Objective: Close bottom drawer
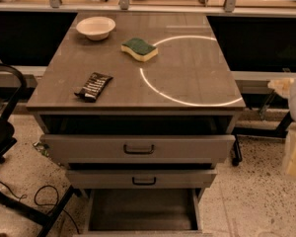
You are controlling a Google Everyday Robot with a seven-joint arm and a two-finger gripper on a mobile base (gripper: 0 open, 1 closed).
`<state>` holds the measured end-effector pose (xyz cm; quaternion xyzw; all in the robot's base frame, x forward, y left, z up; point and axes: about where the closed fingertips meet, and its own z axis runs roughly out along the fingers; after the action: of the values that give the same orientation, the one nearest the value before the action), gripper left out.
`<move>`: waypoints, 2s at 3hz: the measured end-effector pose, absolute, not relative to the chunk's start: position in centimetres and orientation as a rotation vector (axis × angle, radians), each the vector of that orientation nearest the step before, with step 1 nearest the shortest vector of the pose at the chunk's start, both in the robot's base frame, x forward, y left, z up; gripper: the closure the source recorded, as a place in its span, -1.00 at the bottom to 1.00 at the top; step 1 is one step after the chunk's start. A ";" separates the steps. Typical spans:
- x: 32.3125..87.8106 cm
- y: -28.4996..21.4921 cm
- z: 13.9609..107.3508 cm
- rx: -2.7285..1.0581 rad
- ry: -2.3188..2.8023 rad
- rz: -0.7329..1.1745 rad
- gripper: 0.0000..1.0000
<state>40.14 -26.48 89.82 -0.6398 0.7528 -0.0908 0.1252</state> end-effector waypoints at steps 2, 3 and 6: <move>33.5 -28.7 76.5 -1.905 2.276 -0.252 -1.00; 33.5 -28.7 76.5 -1.905 2.276 -0.252 -1.00; 27.7 -33.6 60.1 -2.034 2.303 -0.299 -0.66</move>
Offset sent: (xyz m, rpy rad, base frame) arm -0.1035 -0.0264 -0.1917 -0.0452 0.1188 -0.0394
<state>27.69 -33.59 60.08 -0.6587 0.7457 -0.0968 0.0274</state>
